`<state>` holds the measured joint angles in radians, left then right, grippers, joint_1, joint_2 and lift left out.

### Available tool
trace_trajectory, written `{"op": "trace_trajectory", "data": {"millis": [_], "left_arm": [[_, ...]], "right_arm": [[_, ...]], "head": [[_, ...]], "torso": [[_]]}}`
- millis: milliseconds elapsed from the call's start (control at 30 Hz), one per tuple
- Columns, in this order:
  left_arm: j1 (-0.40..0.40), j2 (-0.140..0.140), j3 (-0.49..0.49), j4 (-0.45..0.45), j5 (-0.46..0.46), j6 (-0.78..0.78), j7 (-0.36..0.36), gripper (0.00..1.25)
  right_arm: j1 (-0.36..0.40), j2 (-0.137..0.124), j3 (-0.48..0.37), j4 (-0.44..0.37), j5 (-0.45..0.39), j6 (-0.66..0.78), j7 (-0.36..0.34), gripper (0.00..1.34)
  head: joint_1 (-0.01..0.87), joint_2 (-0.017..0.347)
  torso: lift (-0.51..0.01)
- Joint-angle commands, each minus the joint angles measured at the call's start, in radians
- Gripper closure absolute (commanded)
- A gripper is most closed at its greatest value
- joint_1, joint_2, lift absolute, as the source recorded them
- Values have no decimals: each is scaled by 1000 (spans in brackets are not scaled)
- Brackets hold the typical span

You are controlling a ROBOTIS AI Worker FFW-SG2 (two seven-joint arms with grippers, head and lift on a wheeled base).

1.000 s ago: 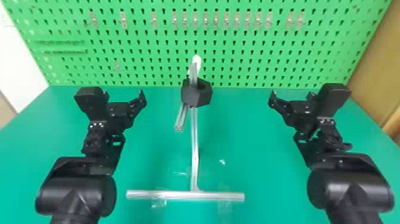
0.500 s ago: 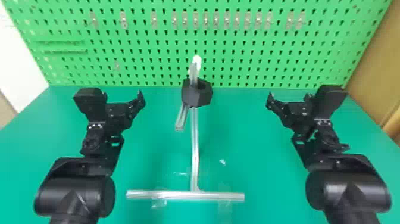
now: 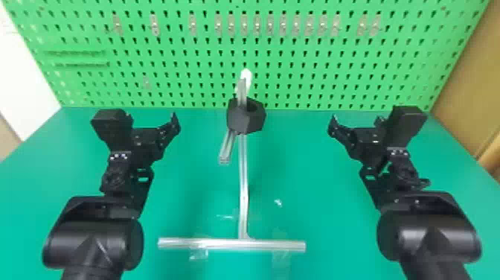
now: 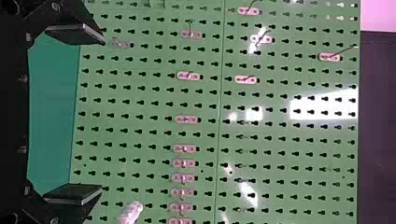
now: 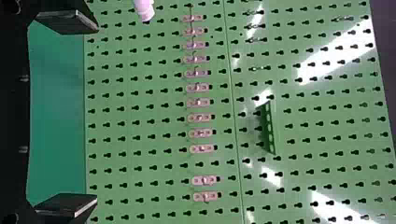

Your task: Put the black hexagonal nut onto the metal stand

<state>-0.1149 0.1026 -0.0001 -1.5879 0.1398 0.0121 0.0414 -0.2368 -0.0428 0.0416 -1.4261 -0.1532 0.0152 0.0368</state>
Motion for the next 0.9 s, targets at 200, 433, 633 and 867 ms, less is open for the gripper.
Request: {"op": "trace_trajectory", "data": {"millis": [200,433,633,867], "left_arm": [[-8,0,-3,8,1,-9,0,153],[-8,-1,-4,8,3,-12,0,154],[-14,0,-4,8,3,-15,0,153],[-14,0,-8,8,3,-15,0,154]], "right_arm": [[-6,-3,1,3,0,-4,0,36],[-4,-3,-6,3,-3,-7,0,41],[-4,0,-8,3,-3,-11,0,42],[-6,0,-6,3,-3,-11,0,42]], "head": [[693,81],[693,81],[693,81],[693,81]], "torso": [[-1],[-1],[-1],[-1]]}}
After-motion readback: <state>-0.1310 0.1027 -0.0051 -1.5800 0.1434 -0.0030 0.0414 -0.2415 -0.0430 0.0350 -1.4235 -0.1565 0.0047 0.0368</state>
